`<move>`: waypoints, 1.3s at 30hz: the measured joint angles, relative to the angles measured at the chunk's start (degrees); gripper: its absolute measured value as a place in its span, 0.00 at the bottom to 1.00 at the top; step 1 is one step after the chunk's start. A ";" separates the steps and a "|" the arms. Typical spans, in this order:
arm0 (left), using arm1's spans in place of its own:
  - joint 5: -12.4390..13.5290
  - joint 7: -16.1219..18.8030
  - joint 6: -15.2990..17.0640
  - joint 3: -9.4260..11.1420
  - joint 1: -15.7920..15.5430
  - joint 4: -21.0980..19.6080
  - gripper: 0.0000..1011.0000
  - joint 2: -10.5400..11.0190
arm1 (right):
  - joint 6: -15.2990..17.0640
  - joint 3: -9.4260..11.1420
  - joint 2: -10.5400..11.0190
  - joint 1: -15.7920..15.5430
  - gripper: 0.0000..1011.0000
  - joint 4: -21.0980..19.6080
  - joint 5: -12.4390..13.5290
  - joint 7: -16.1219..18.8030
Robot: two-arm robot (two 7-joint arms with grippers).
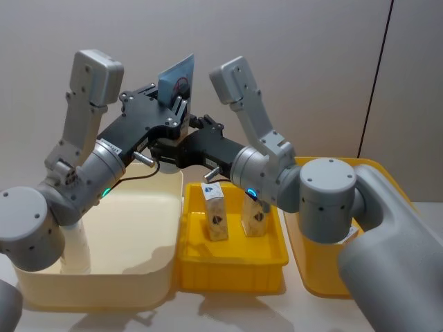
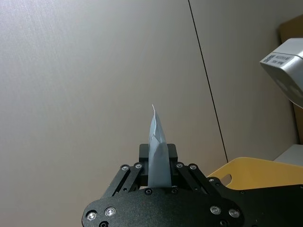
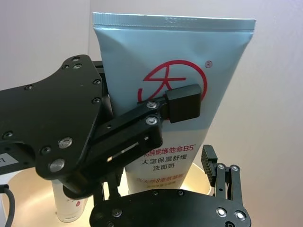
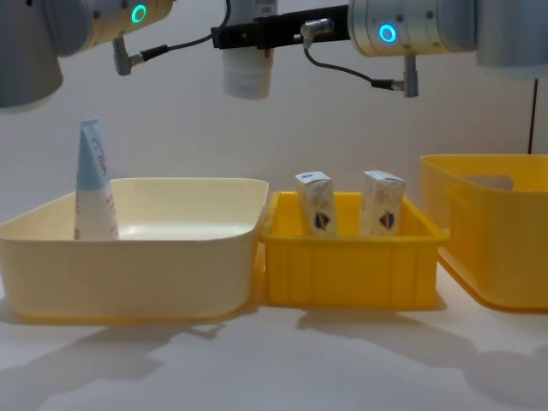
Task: Bimanual collaborative sorting of washing and personal care products
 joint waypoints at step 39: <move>0.05 0.38 -0.47 -0.46 0.07 0.12 0.21 -0.04 | -0.09 -0.76 -0.86 1.26 0.58 1.68 0.13 -0.25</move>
